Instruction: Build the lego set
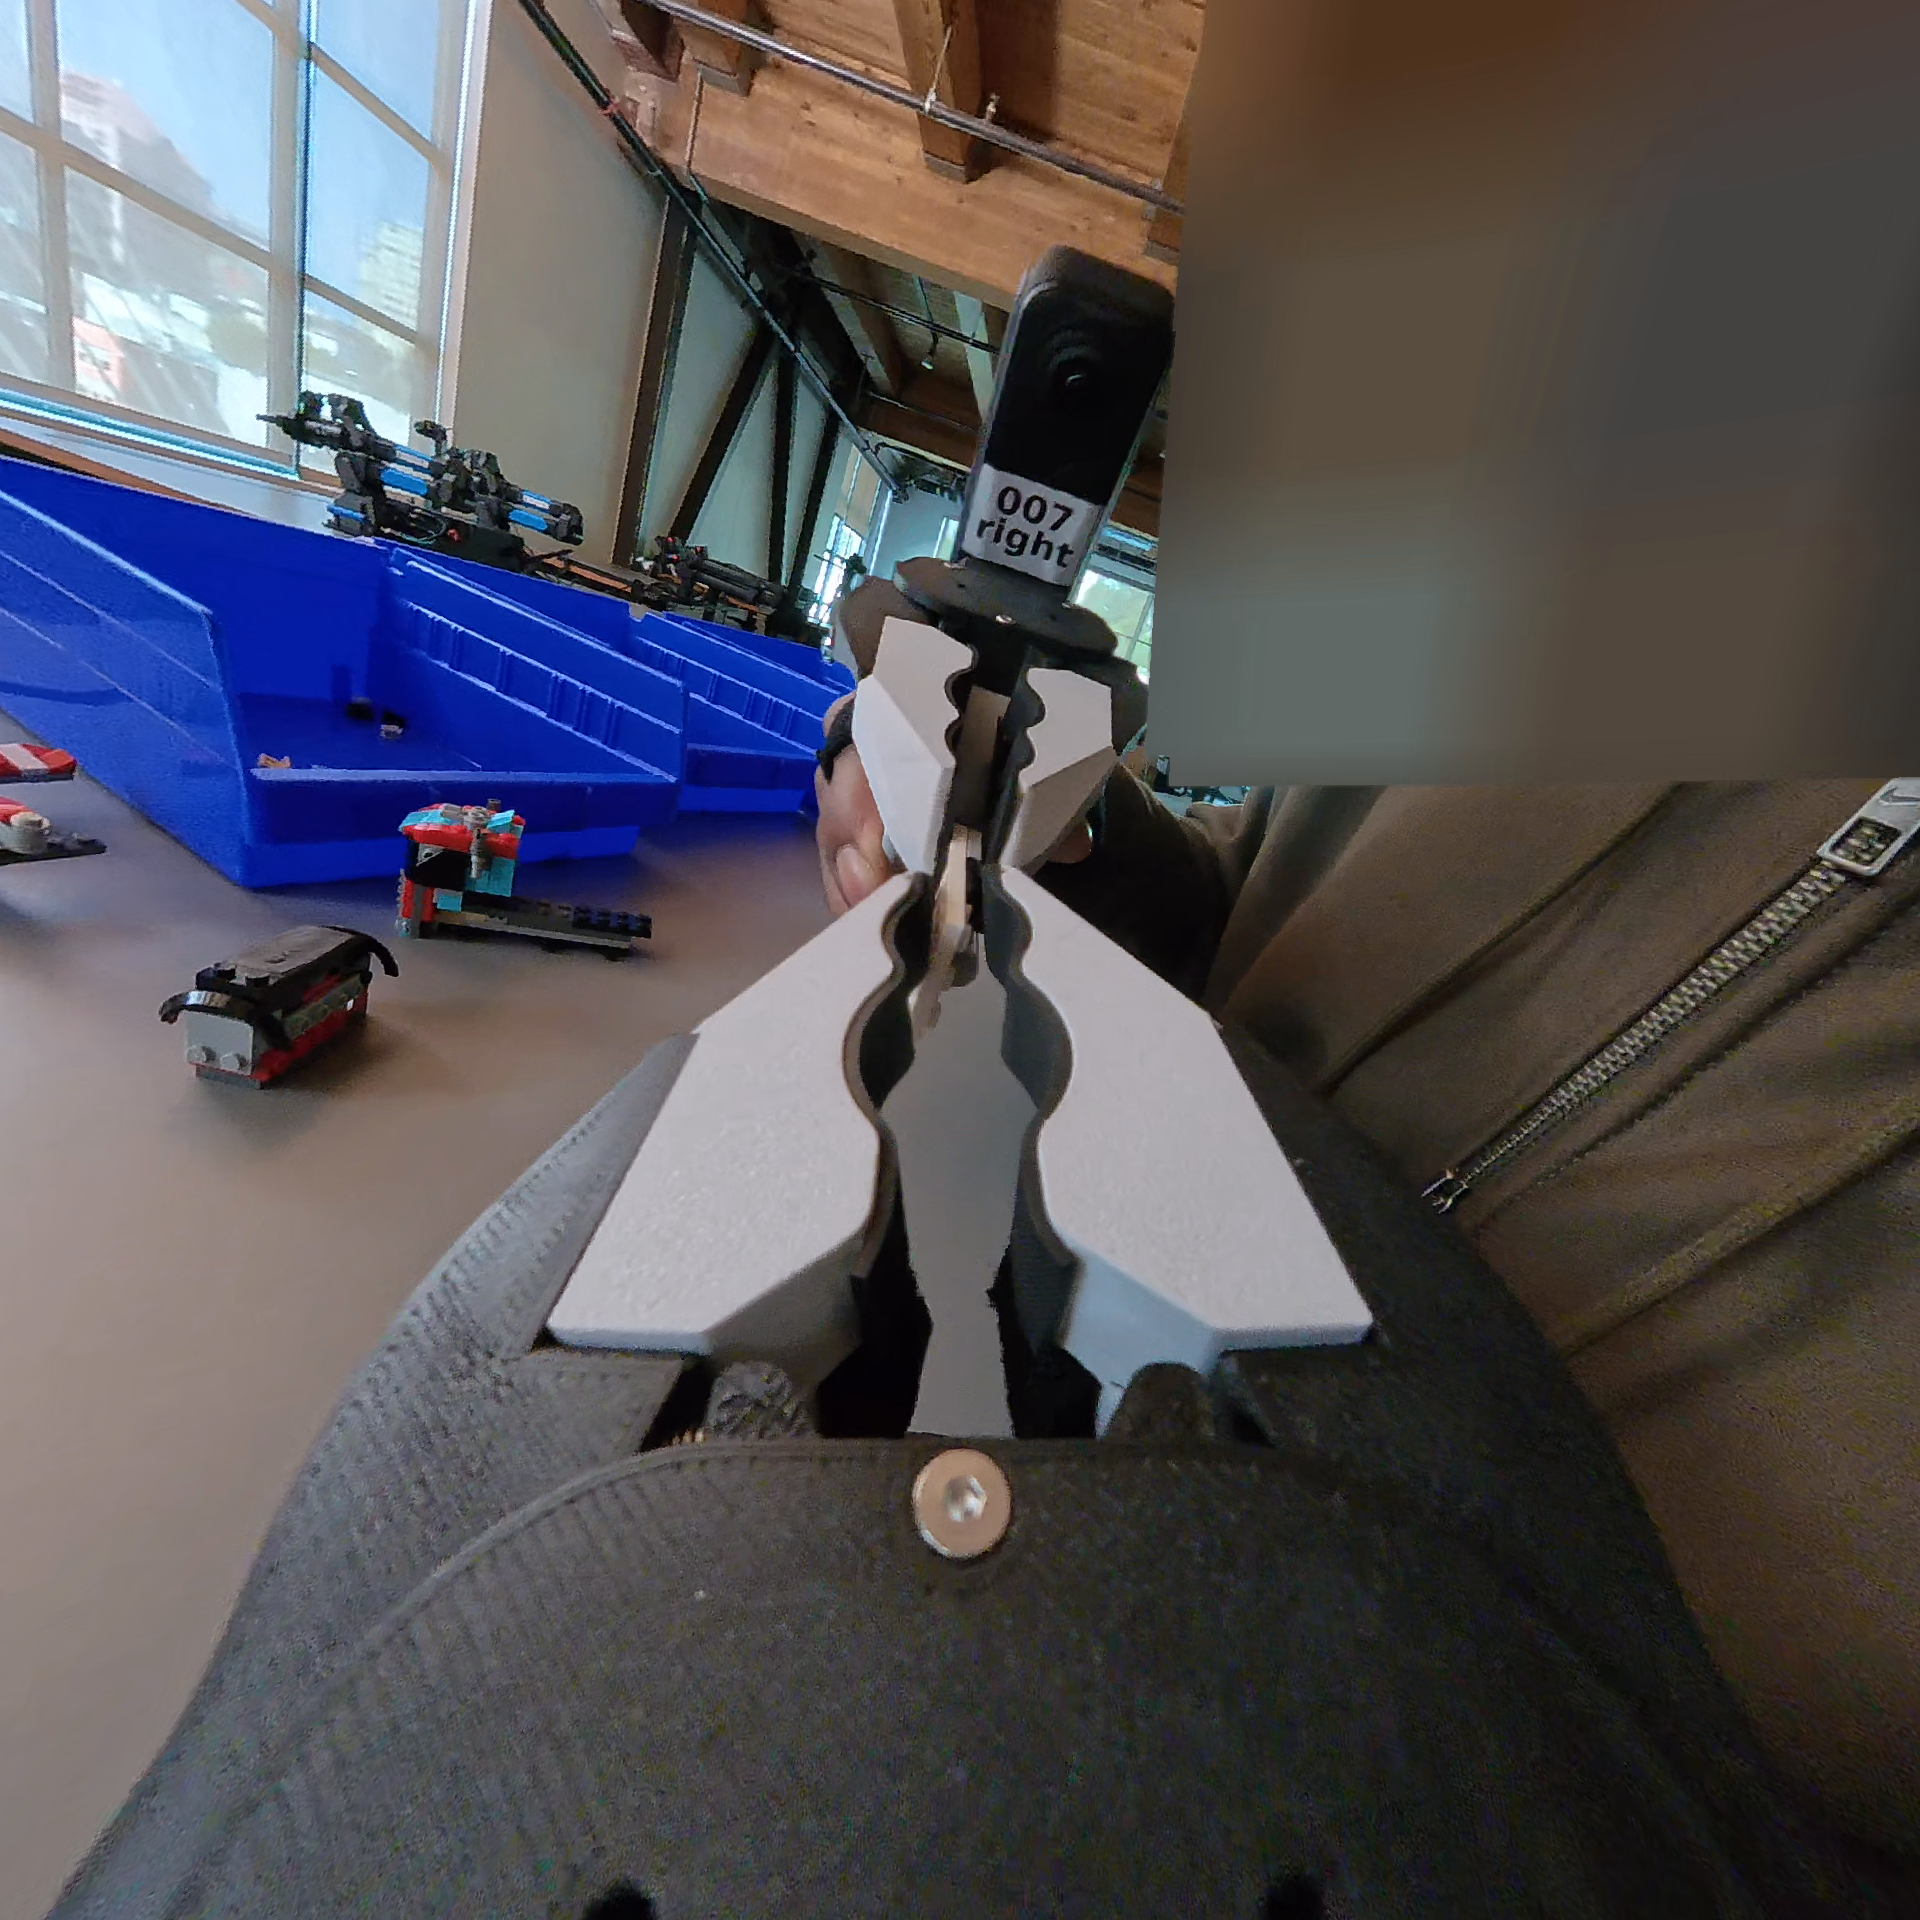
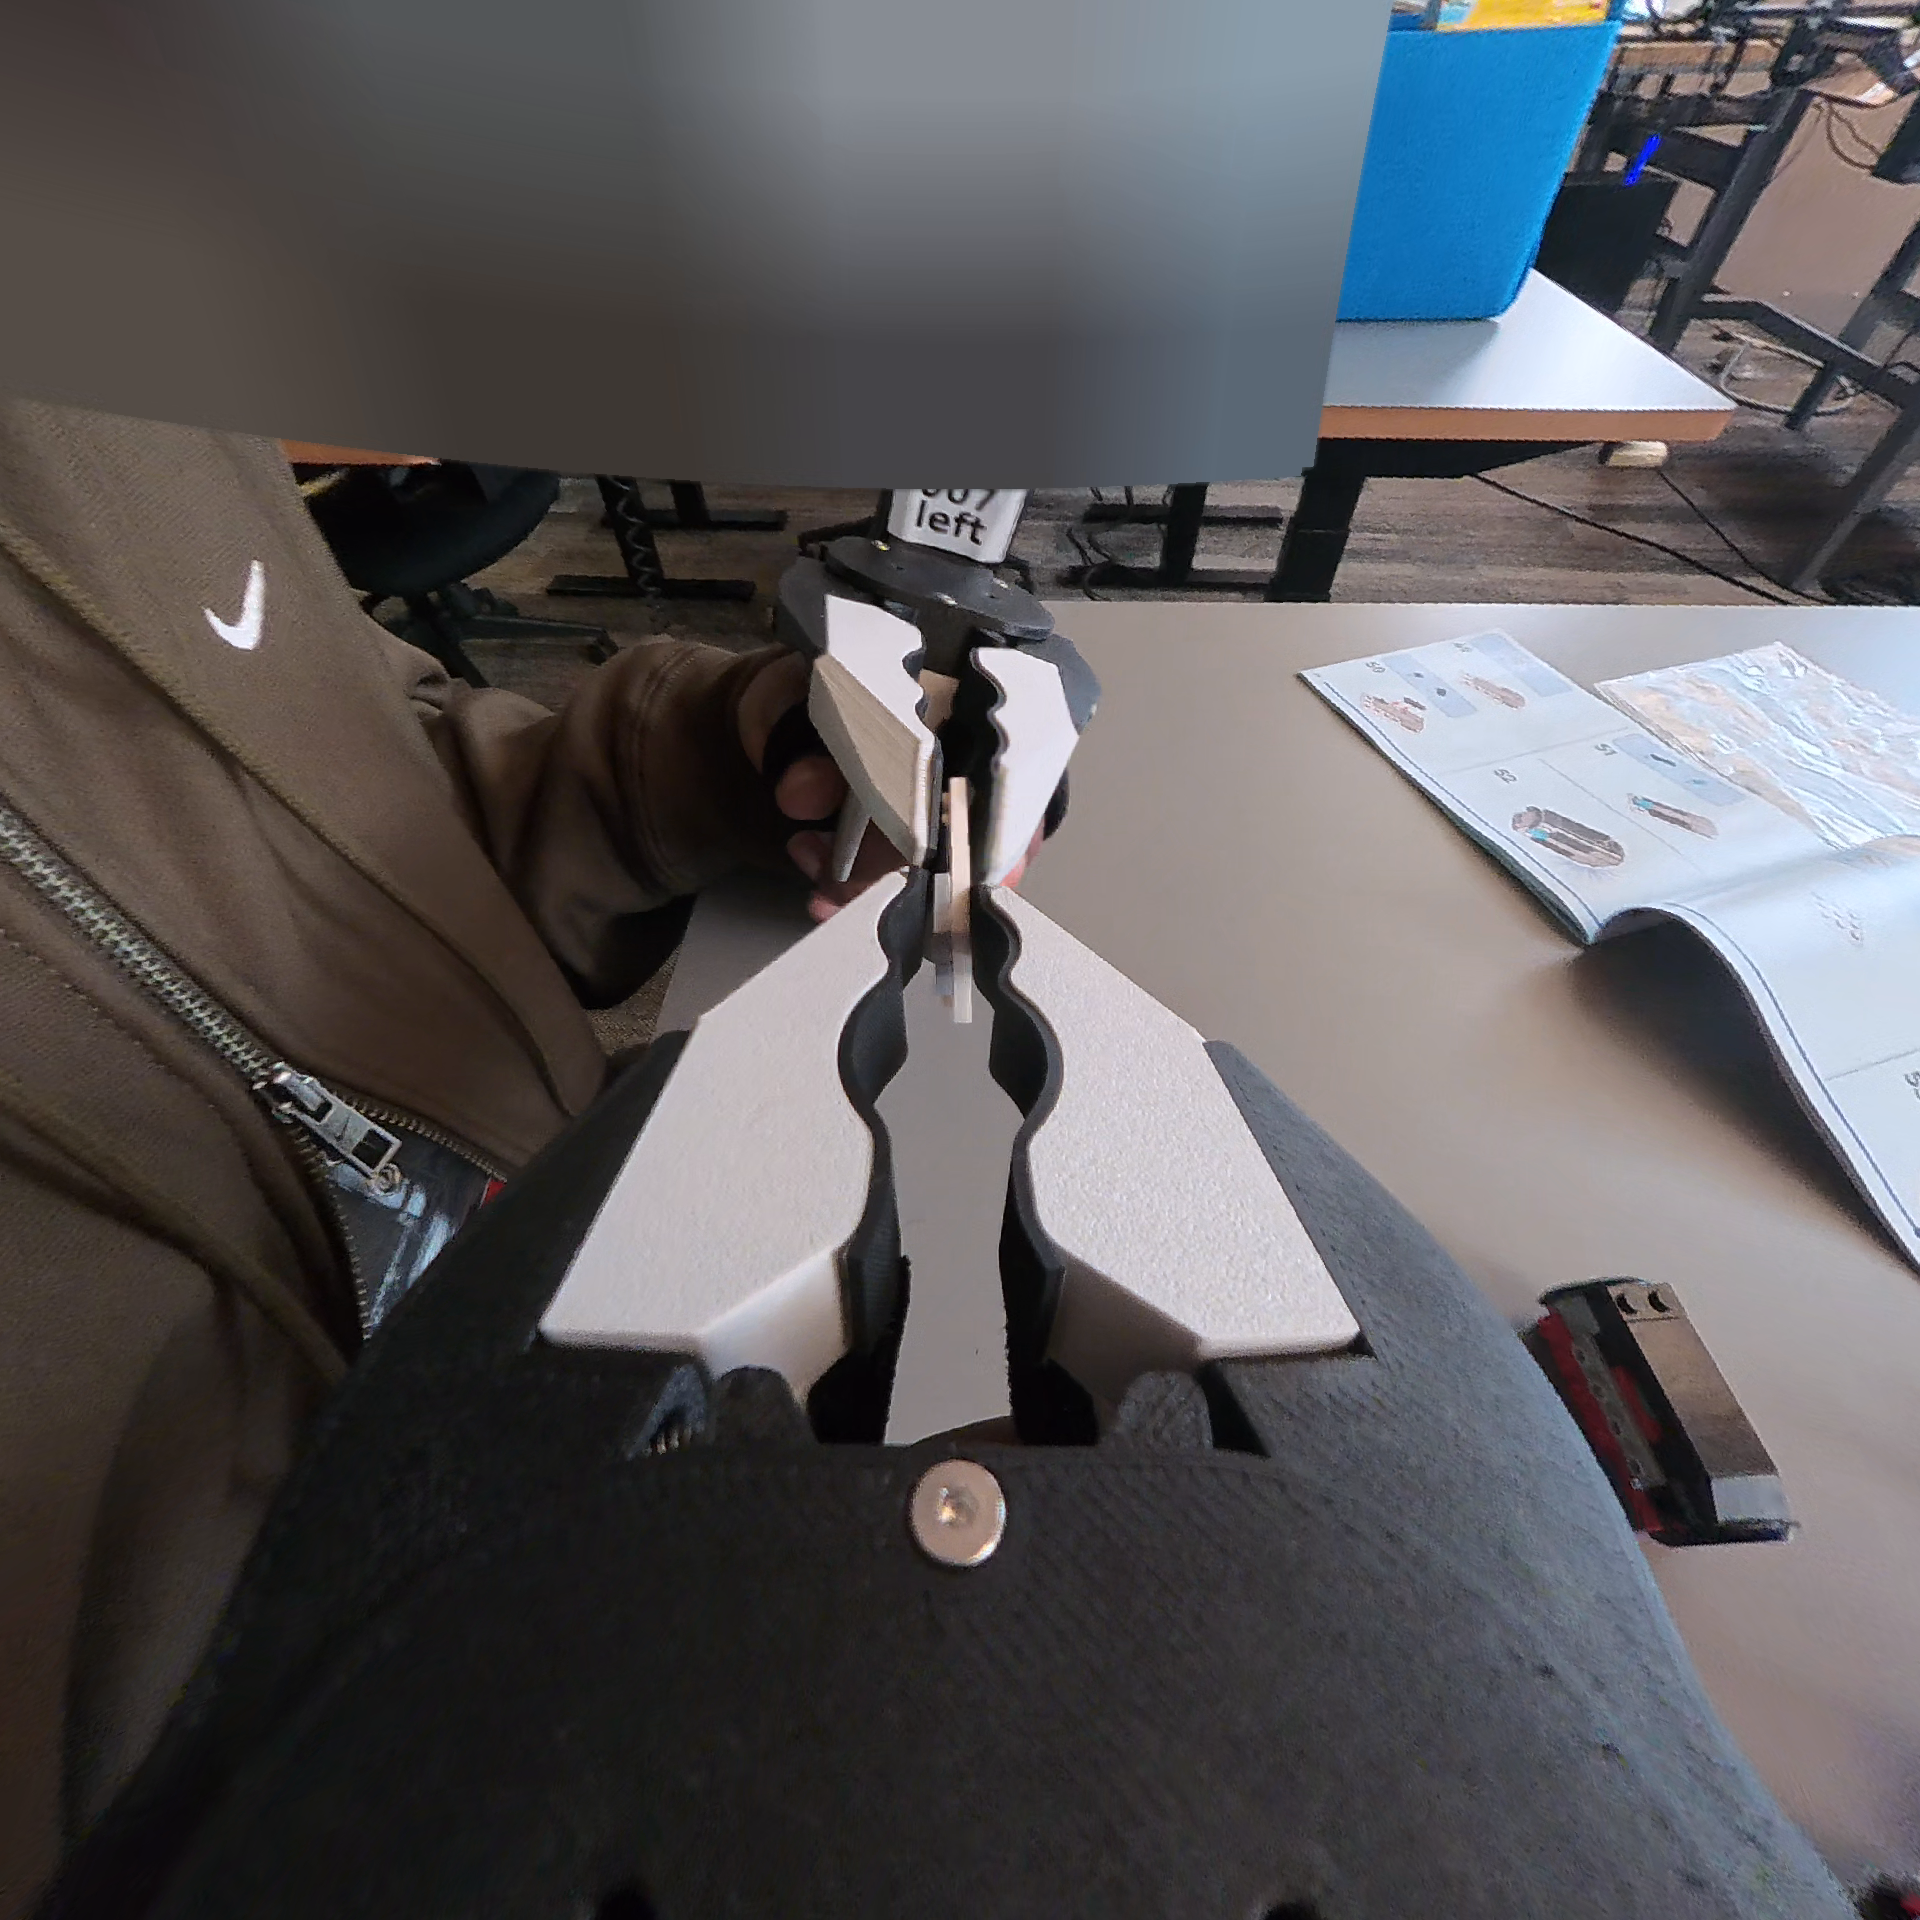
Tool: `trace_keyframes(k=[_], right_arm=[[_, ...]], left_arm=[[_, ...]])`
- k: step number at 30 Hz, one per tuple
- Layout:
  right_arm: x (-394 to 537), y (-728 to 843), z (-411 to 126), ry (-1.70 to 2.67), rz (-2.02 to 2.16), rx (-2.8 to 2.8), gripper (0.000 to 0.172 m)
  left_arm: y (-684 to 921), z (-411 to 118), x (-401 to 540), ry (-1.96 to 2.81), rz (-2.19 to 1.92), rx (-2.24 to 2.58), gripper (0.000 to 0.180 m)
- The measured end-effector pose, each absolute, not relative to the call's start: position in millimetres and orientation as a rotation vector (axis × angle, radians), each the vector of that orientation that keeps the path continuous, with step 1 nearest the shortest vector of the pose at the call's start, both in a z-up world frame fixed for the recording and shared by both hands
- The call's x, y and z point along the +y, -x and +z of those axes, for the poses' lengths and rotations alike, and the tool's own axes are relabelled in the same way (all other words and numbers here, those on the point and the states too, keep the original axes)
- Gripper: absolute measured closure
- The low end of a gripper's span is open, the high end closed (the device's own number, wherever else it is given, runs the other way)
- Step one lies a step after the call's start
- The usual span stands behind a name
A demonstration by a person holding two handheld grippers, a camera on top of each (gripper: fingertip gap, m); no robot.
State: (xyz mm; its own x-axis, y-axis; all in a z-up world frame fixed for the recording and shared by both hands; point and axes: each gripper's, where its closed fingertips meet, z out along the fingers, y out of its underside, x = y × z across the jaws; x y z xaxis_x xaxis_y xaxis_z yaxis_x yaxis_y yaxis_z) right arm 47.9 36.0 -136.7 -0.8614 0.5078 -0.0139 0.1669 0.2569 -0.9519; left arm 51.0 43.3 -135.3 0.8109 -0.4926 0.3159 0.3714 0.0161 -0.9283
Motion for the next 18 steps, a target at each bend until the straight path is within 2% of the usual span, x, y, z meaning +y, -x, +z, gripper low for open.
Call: trace_keyframes(k=[18], right_arm=[[30.0, -57.6, -137.2, 0.583, 1.739, -2.295, 0.163]], left_arm=[[-60.7, -137.6, 40.3, 1.416, -0.635, 0.207, 0.172]])
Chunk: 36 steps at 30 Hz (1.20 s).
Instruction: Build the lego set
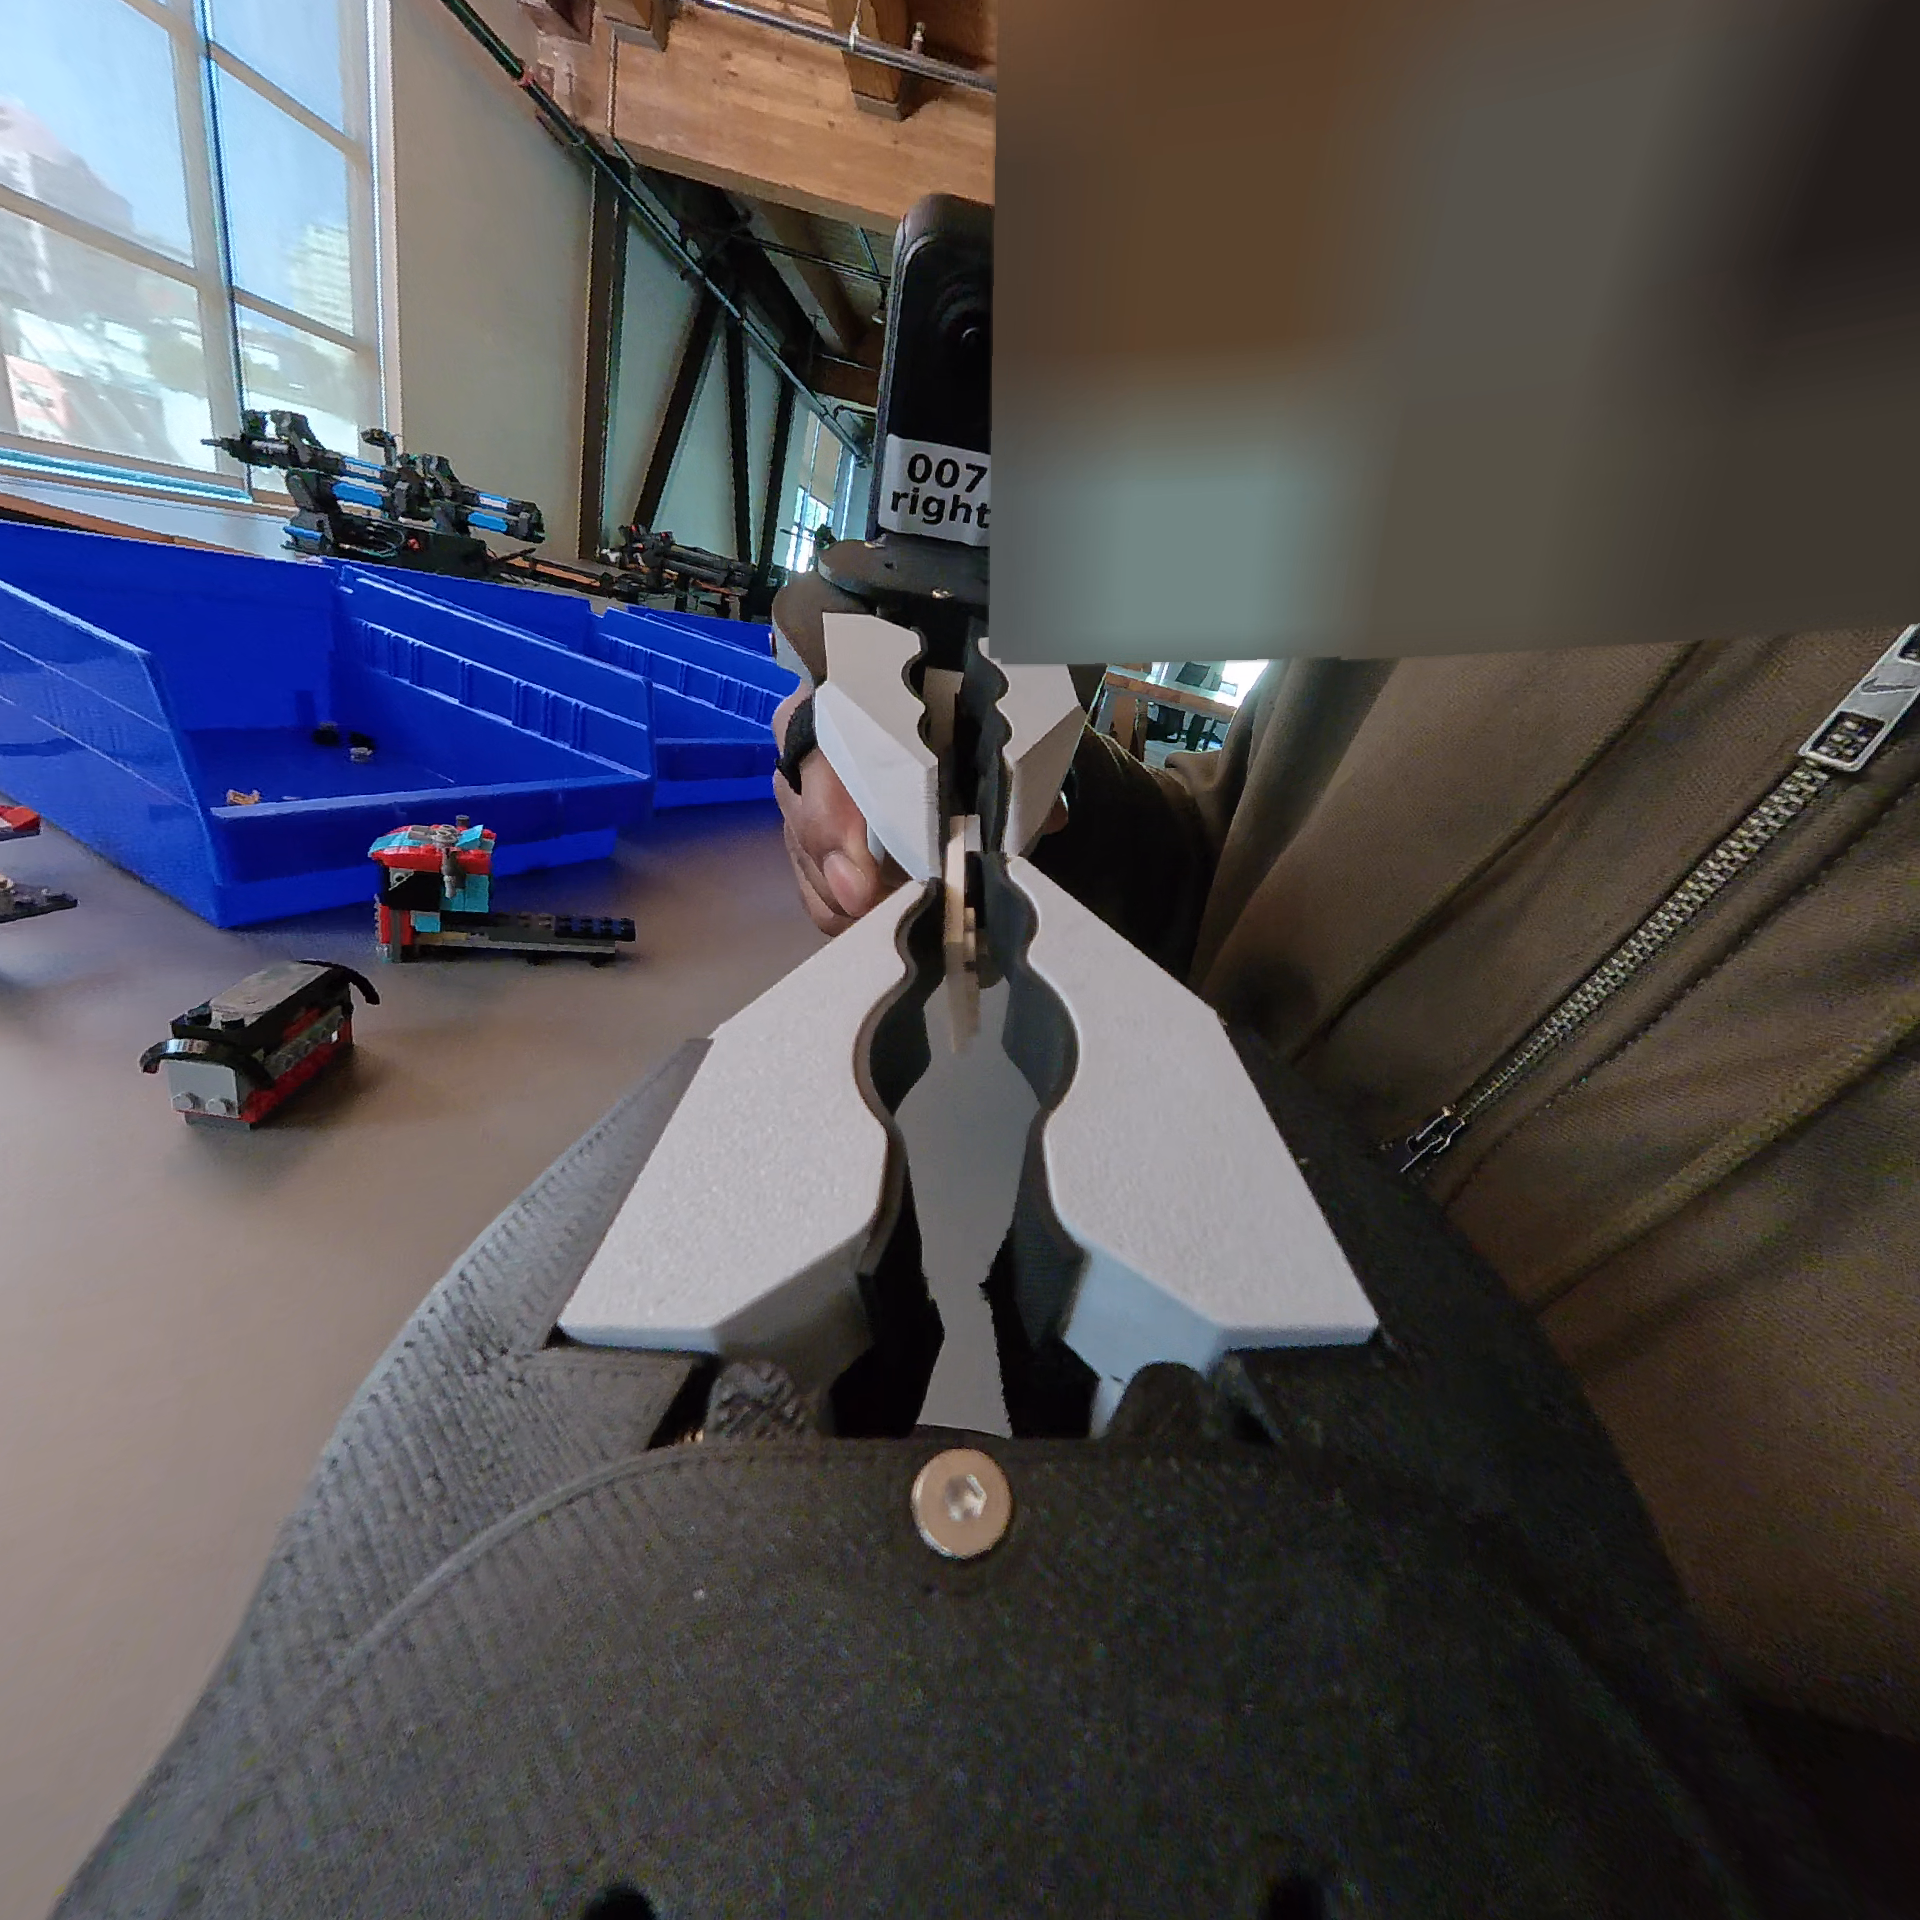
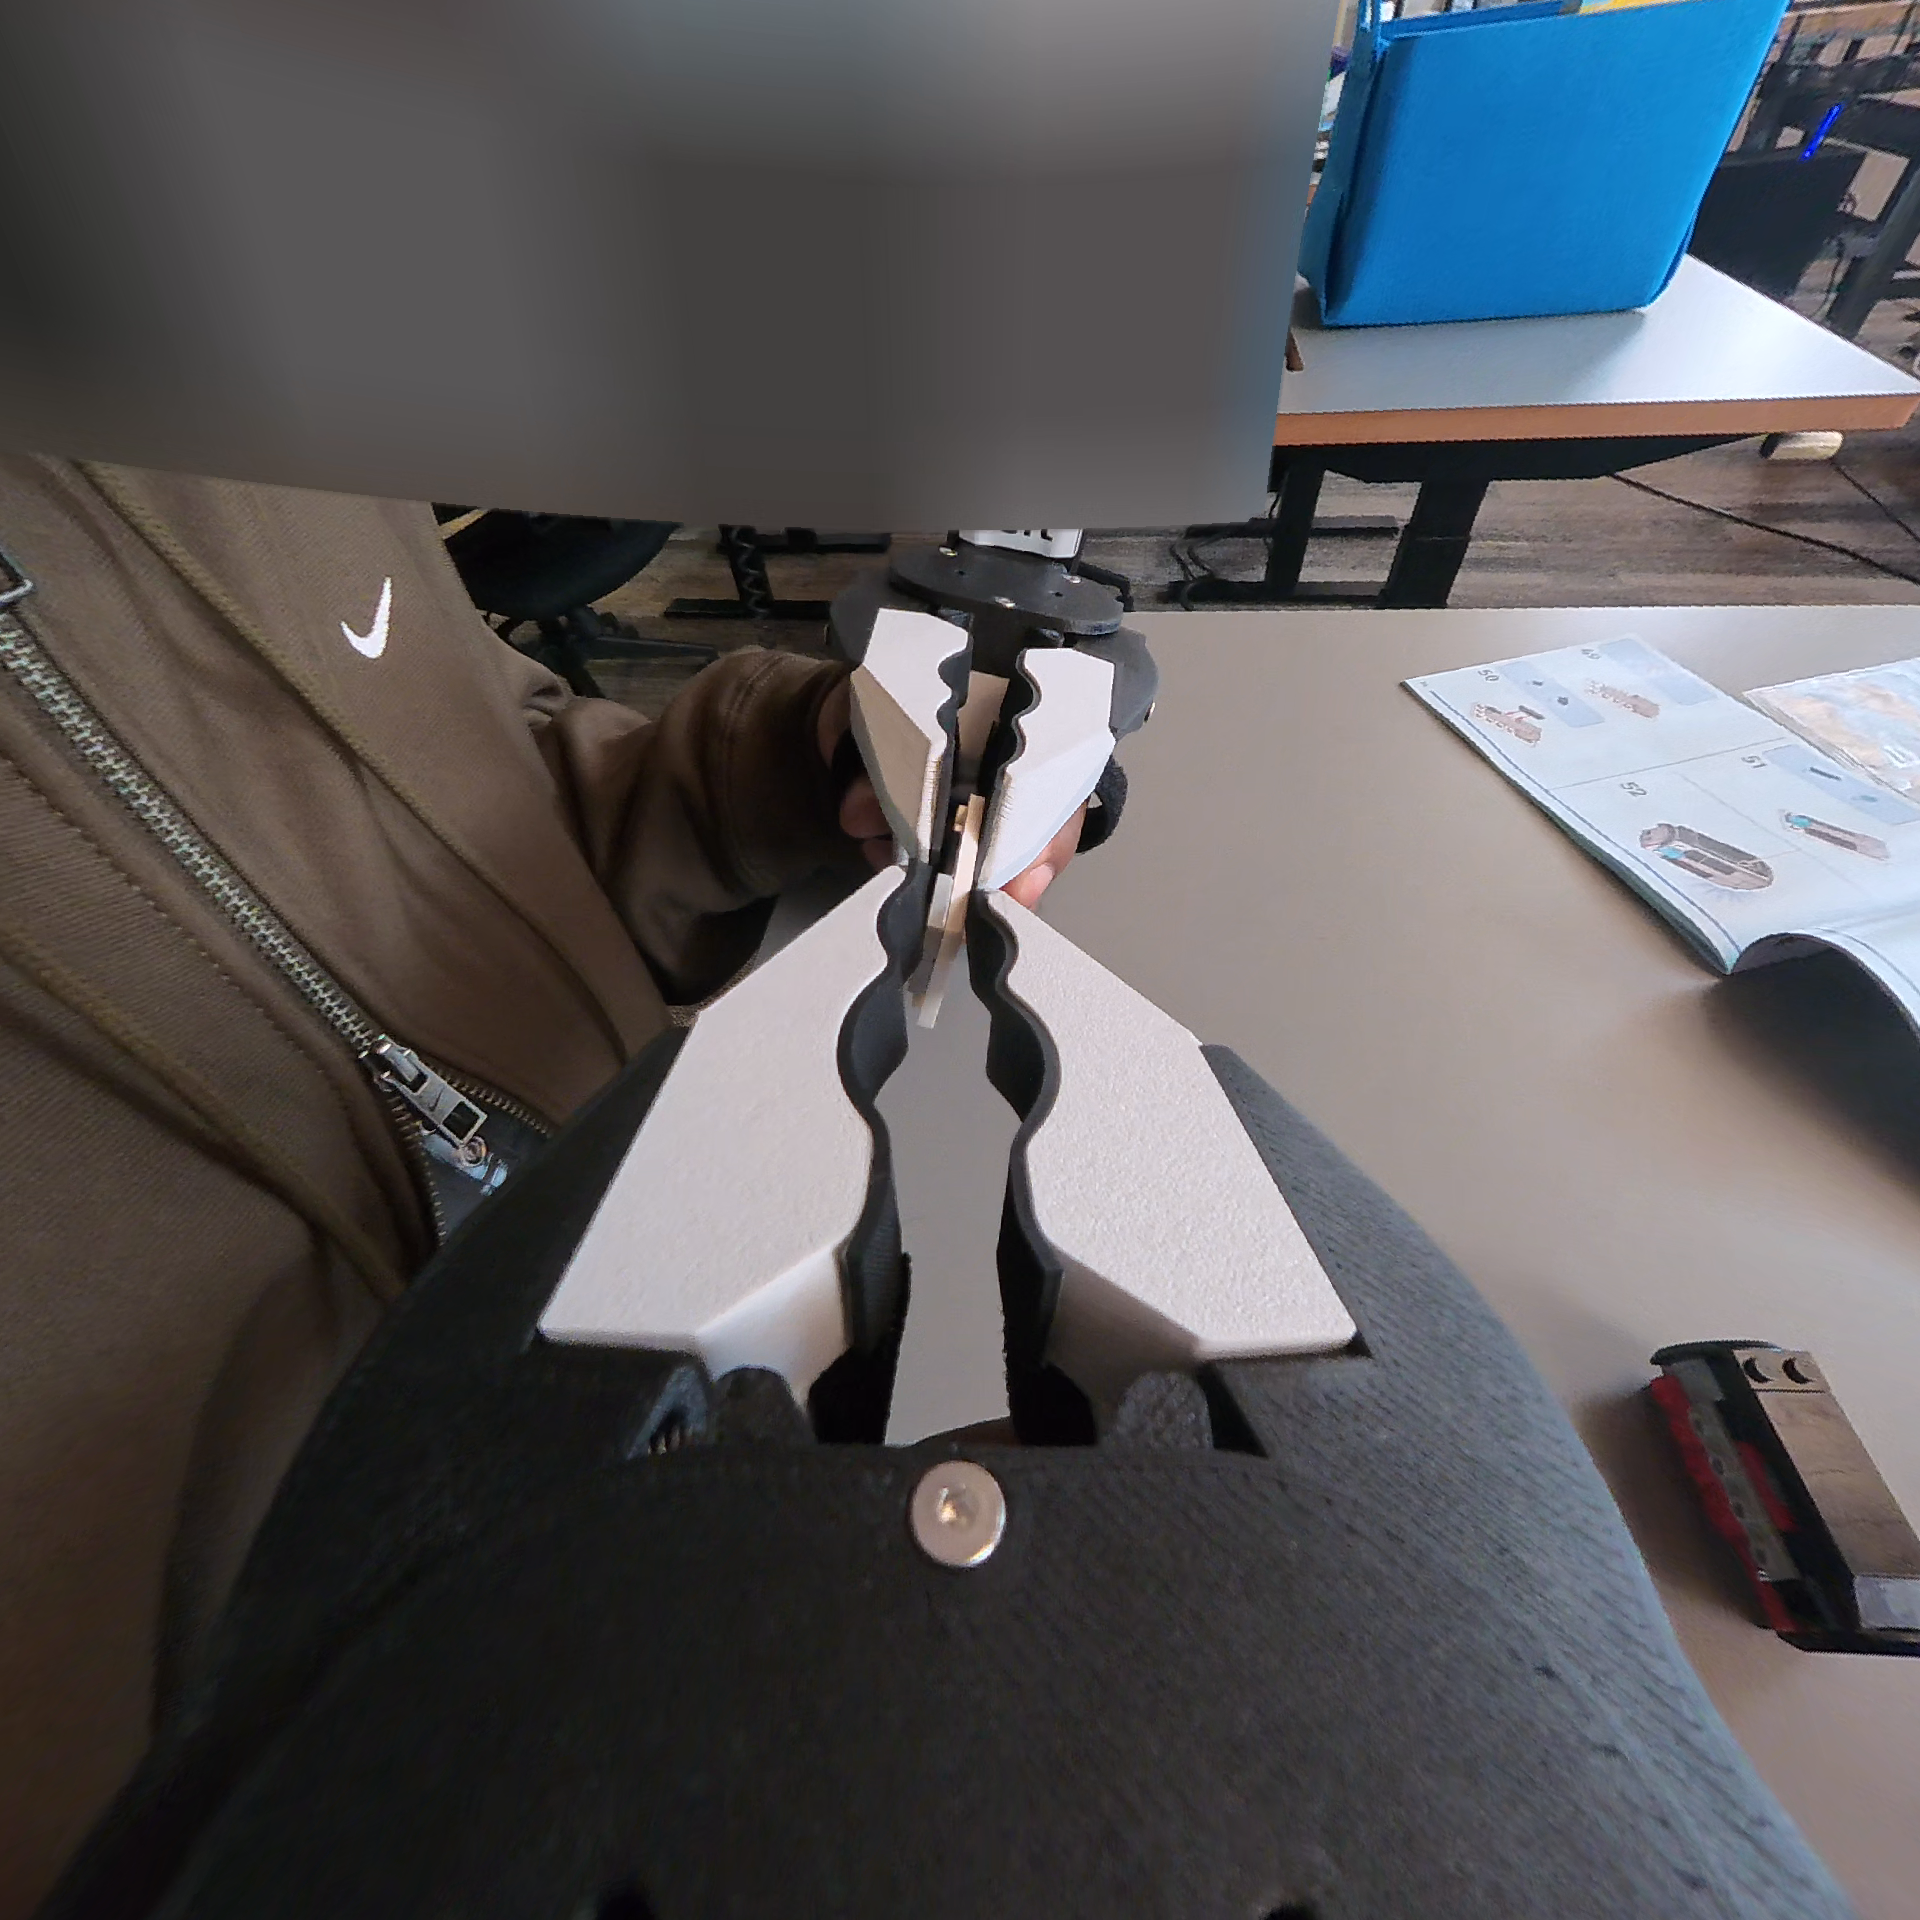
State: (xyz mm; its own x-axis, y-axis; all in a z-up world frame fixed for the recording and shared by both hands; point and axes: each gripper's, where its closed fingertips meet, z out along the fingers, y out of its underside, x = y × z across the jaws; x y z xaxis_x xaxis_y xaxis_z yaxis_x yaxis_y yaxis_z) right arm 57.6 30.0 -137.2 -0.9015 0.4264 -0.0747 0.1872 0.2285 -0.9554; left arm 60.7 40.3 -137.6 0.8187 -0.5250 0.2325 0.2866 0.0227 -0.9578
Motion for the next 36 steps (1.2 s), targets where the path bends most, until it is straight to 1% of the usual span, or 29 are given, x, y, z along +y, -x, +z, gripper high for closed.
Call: trace_keyframes(k=[8, 10, 13, 19, 24, 28, 36], right_arm=[[34, -52, -138, 0.588, 1.707, -2.269, 0.163], [34, -53, -136, 0.583, 1.716, -2.259, 0.163], [34, -53, -135, 0.58, 1.722, -2.252, 0.163], [33, -52, -135, 0.592, 1.753, -2.235, 0.162], [40, -47, -136, 0.669, 1.786, -2.212, 0.158], [40, -50, -136, 0.692, 1.857, -2.209, 0.164], [42, -50, -139, 0.726, 1.929, -2.205, 0.164]], left_arm=[[-57, -137, 43, 1.425, -0.604, 0.176, 0.172], [-61, -139, 43, 1.436, -0.593, 0.195, 0.166], [-60, -139, 43, 1.436, -0.601, 0.186, 0.169], [-57, -139, 43, 1.428, -0.621, 0.171, 0.17], [-53, -139, 43, 1.429, -0.606, 0.158, 0.17], [-53, -140, 43, 1.434, -0.597, 0.159, 0.17], [-53, -142, 44, 1.447, -0.611, 0.158, 0.17]])
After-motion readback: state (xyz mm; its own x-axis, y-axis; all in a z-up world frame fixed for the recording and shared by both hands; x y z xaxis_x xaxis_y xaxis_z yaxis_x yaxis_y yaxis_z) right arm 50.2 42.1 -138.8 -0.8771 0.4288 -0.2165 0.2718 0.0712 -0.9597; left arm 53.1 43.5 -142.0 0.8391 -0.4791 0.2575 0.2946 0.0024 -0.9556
